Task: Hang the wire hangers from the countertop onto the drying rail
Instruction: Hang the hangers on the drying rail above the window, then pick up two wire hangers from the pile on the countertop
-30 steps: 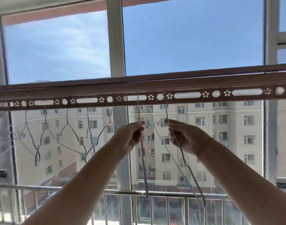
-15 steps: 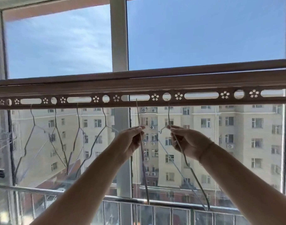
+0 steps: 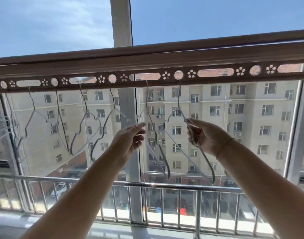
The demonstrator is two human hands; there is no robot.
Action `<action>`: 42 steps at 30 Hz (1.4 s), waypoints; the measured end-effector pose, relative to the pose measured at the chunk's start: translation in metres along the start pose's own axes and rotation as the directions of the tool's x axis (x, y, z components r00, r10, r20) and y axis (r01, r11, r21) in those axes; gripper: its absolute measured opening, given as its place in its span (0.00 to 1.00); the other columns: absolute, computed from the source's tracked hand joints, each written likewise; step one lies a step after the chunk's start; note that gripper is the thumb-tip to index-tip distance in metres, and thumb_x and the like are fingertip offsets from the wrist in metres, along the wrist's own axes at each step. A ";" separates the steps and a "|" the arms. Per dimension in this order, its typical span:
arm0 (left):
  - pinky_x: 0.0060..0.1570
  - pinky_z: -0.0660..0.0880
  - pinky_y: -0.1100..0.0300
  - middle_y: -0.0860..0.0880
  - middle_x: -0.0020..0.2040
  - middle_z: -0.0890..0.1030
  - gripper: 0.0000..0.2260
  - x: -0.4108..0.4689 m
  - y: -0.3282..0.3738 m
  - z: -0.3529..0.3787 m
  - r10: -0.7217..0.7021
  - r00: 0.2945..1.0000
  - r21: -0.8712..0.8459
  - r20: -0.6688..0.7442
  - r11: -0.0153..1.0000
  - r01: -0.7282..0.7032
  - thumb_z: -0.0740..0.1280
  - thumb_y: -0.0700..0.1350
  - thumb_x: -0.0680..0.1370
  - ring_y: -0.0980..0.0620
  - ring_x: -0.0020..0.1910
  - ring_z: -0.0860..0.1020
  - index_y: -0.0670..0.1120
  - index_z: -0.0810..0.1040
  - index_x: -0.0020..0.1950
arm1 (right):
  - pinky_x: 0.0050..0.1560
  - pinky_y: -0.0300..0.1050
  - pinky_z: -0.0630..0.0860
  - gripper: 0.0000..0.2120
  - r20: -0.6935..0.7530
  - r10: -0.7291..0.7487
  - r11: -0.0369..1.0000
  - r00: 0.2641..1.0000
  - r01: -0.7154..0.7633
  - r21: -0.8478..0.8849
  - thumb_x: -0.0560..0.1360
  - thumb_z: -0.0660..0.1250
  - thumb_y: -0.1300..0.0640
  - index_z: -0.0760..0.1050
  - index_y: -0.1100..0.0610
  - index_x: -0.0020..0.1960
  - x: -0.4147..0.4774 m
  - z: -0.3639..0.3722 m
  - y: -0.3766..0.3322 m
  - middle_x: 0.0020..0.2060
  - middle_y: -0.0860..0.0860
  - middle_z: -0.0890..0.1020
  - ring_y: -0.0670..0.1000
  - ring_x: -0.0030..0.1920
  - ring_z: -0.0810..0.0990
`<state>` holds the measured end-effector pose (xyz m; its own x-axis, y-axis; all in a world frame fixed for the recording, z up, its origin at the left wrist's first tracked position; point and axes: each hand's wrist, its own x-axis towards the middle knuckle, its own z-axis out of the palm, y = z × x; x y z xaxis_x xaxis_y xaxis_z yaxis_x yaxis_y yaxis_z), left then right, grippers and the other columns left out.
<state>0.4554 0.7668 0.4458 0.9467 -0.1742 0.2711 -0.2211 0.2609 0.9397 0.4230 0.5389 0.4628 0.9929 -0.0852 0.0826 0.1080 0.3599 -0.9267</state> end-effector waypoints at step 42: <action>0.61 0.70 0.59 0.52 0.61 0.79 0.22 -0.283 -0.328 0.502 -0.444 0.463 0.349 0.767 0.894 0.281 0.71 0.46 0.74 0.58 0.60 0.76 0.48 0.73 0.66 | 0.58 0.42 0.67 0.31 -0.878 -0.143 0.903 0.457 -0.303 -0.305 0.71 0.70 0.58 0.61 0.56 0.71 -0.474 -0.547 0.096 0.62 0.56 0.69 0.52 0.65 0.69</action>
<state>0.1424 0.2535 0.1655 0.3564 -0.9249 -0.1321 -0.0136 -0.1465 0.9891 -0.0639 0.1062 0.1339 0.3956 -0.9059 -0.1511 -0.2187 0.0668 -0.9735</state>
